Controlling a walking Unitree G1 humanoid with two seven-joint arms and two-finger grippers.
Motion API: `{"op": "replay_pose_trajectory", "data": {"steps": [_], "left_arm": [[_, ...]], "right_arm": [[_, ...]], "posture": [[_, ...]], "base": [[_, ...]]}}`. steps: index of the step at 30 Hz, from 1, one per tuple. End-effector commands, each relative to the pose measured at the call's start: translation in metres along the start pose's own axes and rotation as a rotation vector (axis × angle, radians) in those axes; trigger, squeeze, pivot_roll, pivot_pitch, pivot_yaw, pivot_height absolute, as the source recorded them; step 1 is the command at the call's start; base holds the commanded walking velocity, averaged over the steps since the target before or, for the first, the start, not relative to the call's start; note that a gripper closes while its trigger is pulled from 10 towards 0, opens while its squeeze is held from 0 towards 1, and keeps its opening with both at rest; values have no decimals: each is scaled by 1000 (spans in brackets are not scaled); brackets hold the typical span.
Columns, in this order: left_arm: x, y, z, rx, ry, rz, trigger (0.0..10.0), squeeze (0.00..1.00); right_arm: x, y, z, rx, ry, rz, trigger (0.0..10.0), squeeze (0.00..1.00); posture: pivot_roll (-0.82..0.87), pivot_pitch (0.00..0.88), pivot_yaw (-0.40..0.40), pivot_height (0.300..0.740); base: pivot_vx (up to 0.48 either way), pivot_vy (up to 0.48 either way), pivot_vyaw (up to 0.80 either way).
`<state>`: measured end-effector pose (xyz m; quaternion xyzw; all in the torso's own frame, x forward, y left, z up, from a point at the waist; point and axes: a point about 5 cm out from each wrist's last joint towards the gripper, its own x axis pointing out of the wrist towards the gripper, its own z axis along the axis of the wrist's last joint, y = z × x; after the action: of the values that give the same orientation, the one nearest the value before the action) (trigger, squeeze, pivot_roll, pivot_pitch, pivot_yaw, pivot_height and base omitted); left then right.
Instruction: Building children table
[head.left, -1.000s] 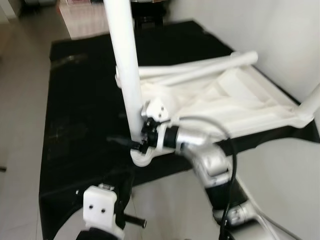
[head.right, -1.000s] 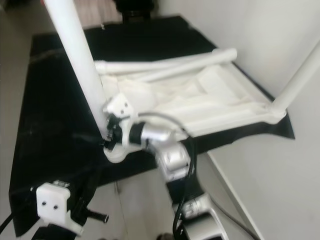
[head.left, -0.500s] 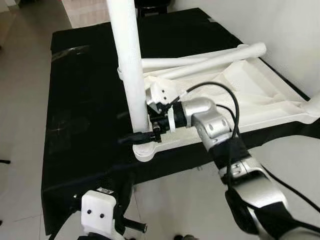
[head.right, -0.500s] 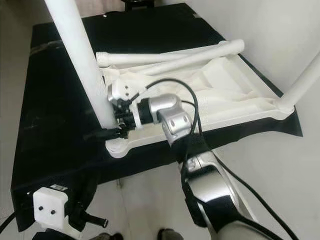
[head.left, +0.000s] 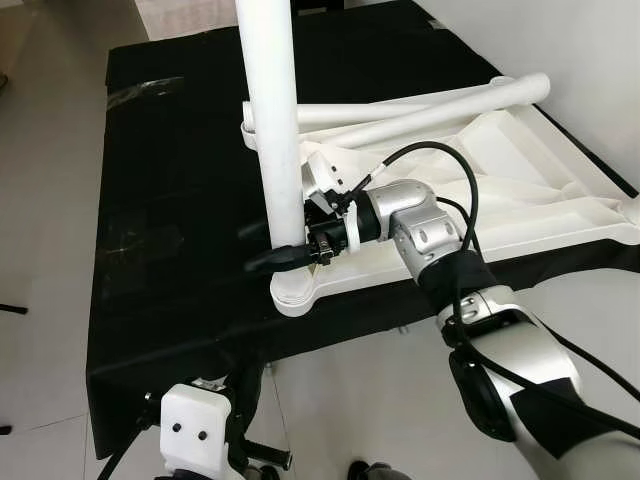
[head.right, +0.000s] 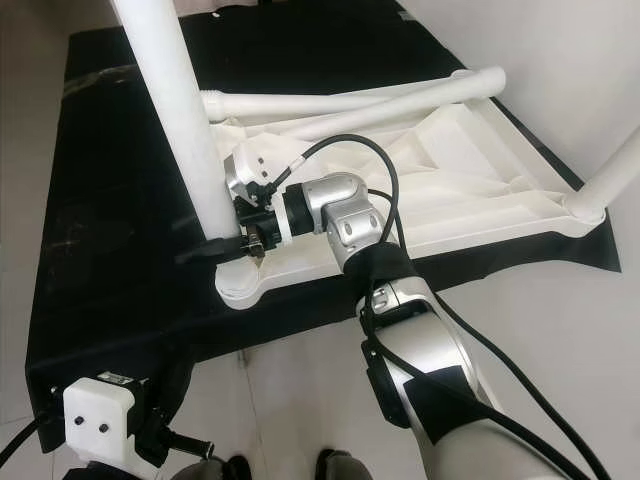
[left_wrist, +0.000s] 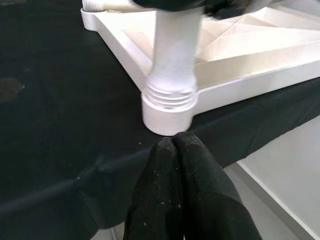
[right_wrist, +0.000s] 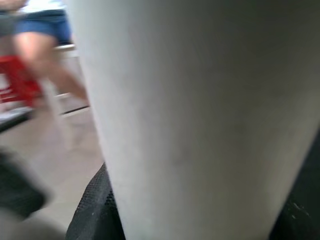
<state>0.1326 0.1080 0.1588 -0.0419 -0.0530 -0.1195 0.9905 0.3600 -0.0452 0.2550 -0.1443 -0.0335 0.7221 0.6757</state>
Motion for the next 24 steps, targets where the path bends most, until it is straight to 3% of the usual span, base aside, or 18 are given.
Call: {"op": "replay_pose_trajectory", "data": {"steps": [1, 2, 3, 4, 5, 6, 7, 9, 11, 18, 19, 20, 21, 23, 24], "left_arm": [[-2, -4, -4, -7, 25, -13, 10000, 0], [-1, -4, -4, -7, 25, -12, 10000, 0], [-1, -3, -4, -7, 23, -11, 10000, 0], [-1, -3, -4, -7, 23, -11, 10000, 0], [-1, -3, -4, -7, 22, -11, 10000, 0], [-1, -2, -3, -7, 21, -11, 10000, 0], [-1, -2, -3, -7, 21, -11, 10000, 0], [1, -1, -4, -7, 19, -13, 10000, 0], [2, -1, -4, -7, 19, -13, 10000, 0], [6, -1, -7, -7, 14, -13, 10000, 0], [6, -1, -7, -6, 11, -9, 10000, 0], [6, -1, -7, -6, 11, -9, 10000, 0], [7, 0, -7, -4, 8, -3, 10000, 0], [7, 0, -7, -1, 6, 2, 10000, 0], [8, 1, -7, 1, 4, 5, 10000, 0]], "right_arm": [[-8, -4, -13, 14, 51, -160, 0, 0], [-11, -7, -21, 27, 72, -275, 0, 0], [-13, -8, -45, 147, 115, -609, 0, 0], [-13, -8, -45, 147, 115, -609, 0, 0], [-14, -7, -51, 175, 127, -685, 0, 0], [-9, 9, -67, 221, 142, -845, 0, 0], [-9, 9, -67, 221, 142, -845, 0, 0], [12, 43, -77, 257, 128, -975, 0, 0], [17, 51, -78, 262, 119, -995, 0, 0], [36, 41, -72, 198, 96, -917, 0, 0], [37, 38, -68, 198, 84, -932, 5804, 0], [37, 38, -68, 198, 84, -932, 5804, 0], [37, 36, -64, 200, 83, -934, 10000, 0], [37, 36, -56, 214, 51, -917, 10000, 0], [38, 38, -48, 214, 11, -863, 10000, 1000]], "posture": [[1, 232, -15, 740], [-2, 232, -17, 740], [-8, 236, -21, 740], [-8, 236, -21, 740], [-8, 236, -21, 740], [-18, 241, -13, 740], [-18, 241, -13, 740], [-28, 235, -4, 740], [-28, 235, -4, 740], [-27, 209, -18, 740], [-25, 208, -21, 740], [-25, 208, -21, 740], [-23, 204, -24, 740], [-19, 203, -25, 740], [-19, 203, -24, 740]], "base": [[0, 0, 0], [0, 0, 0], [0, 0, 0], [0, 0, 0], [0, 0, 0], [0, 0, 0], [0, 0, 0], [0, 0, 0], [0, 0, 0], [0, 0, 0], [0, 0, 0], [0, 0, 0], [0, 0, 0], [0, 0, 0], [0, 0, 0]]}}
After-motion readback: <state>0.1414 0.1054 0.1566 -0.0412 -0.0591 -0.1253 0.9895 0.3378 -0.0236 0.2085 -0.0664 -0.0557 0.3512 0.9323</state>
